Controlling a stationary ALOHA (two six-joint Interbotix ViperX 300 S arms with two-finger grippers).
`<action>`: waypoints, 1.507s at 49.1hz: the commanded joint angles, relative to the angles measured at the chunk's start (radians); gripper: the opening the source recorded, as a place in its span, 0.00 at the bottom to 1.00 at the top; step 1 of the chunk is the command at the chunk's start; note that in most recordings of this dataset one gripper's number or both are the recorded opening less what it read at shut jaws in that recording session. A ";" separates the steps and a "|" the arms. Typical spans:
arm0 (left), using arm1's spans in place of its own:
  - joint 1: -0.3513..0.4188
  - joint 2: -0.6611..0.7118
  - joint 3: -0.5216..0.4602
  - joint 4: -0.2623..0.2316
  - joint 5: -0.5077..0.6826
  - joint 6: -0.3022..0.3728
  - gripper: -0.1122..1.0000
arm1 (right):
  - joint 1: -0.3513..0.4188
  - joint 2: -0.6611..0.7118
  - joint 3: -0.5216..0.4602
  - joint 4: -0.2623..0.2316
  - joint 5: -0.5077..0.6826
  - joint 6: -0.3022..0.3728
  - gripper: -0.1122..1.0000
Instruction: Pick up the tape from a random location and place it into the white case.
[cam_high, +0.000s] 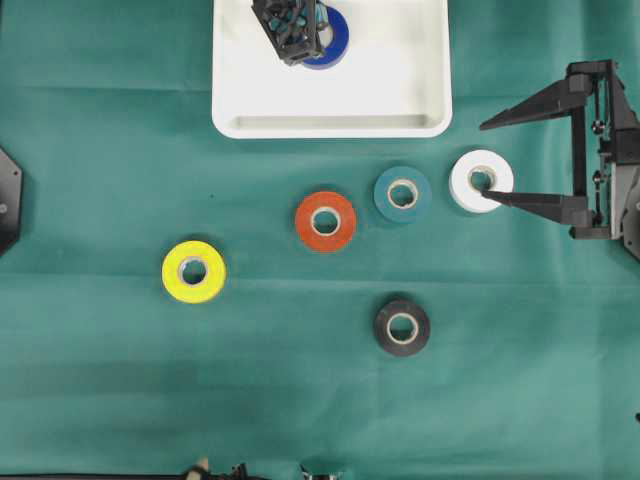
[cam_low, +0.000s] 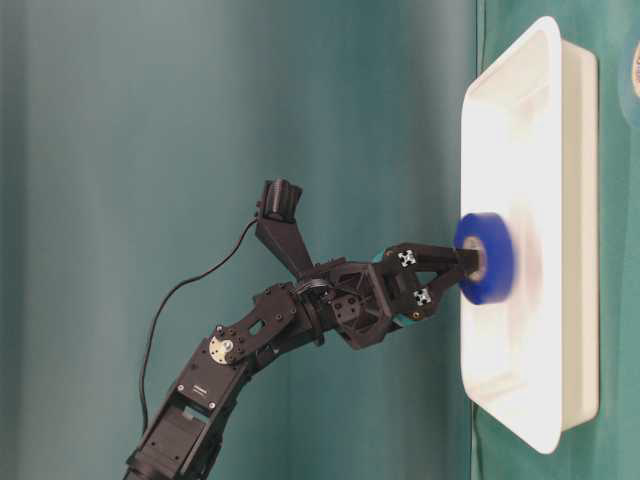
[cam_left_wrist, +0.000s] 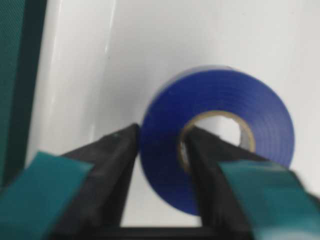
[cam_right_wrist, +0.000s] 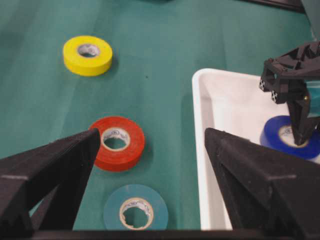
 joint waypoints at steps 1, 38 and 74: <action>-0.003 -0.026 -0.008 -0.002 -0.011 0.002 0.58 | -0.002 0.000 -0.028 -0.002 -0.009 0.000 0.93; -0.006 -0.066 0.008 -0.002 -0.011 0.000 0.99 | -0.002 0.002 -0.029 -0.002 -0.009 -0.002 0.93; -0.052 -0.298 -0.074 -0.002 0.209 -0.002 0.99 | -0.002 0.002 -0.032 -0.002 -0.005 -0.002 0.93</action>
